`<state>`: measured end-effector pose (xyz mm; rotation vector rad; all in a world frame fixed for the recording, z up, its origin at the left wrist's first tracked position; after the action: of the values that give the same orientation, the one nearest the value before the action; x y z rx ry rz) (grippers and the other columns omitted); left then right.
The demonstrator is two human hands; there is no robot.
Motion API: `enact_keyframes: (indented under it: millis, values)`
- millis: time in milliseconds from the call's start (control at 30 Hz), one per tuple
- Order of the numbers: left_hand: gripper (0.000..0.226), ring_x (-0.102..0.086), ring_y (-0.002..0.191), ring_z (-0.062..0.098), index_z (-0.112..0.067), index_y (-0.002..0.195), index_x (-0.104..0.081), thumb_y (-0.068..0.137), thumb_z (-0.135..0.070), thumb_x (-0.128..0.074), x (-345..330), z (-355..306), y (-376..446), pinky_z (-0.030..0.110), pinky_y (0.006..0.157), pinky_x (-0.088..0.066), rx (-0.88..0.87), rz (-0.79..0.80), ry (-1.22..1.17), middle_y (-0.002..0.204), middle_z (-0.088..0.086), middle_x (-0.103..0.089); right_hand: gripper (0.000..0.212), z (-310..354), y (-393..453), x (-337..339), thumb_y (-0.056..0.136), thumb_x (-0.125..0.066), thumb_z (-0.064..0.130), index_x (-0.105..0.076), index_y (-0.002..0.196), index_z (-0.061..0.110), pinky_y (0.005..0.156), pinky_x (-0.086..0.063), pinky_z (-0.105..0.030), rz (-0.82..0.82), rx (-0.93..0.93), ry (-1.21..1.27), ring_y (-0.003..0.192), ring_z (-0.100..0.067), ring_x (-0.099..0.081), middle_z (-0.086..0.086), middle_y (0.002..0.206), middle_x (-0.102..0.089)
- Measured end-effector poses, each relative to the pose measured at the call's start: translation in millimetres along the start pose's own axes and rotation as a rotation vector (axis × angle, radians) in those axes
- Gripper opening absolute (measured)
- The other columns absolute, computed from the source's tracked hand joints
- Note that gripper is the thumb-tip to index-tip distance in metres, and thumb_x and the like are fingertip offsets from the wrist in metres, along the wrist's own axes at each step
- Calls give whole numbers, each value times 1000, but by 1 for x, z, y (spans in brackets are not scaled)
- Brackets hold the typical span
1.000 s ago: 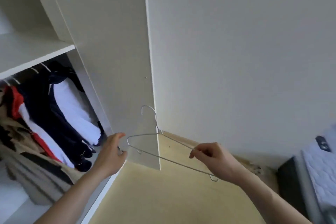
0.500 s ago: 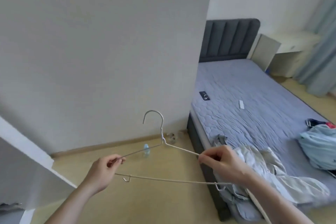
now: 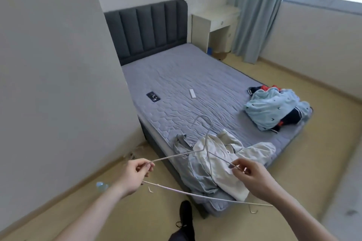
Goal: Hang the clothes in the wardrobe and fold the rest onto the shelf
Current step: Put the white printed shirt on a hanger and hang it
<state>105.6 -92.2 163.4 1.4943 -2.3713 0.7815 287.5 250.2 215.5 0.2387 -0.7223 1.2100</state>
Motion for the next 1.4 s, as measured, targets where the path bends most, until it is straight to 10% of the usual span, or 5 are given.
enact_keyframes:
  millis: [267,833,1133,1400]
  values:
    - [19,-67,105,17,-21,111,-68,93,-17,-70,-101,-22,156,26,94,-49,137,171,187,105,-3,-73,25,-74,81,50,94,-68,36,-68,72,24,56,-33,-32,-159,-212,-10,51,-5,-38,9,52,-44]
    - [11,-63,106,16,-37,100,-62,92,-31,-57,-306,55,355,29,94,-50,314,582,592,123,-6,-59,45,-265,296,41,100,-61,35,-53,72,1,55,-32,-34,-219,-612,50,49,-8,-34,9,52,-38]
    - [32,-53,121,20,-34,123,-58,92,-28,-60,-398,146,435,28,91,-46,486,419,574,153,-4,-28,48,-379,362,-25,97,-63,33,-34,64,12,56,-30,-34,-153,-679,165,51,-10,-30,8,55,-33]
    - [84,-28,145,31,-19,153,-30,82,-41,-69,-488,132,562,41,117,-30,242,316,677,162,2,-26,47,-449,413,-31,96,-61,26,-30,71,0,56,-27,-36,-142,-621,173,56,-15,-28,-1,60,-30]
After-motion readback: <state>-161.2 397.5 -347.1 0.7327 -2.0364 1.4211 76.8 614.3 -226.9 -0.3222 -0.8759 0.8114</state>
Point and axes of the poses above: each hand's wrist, its own y-axis towards the middle knuckle, its own x-axis out of the back of the hand, z = x × y, the point moved 2 cm from there along y, towards the middle knuckle
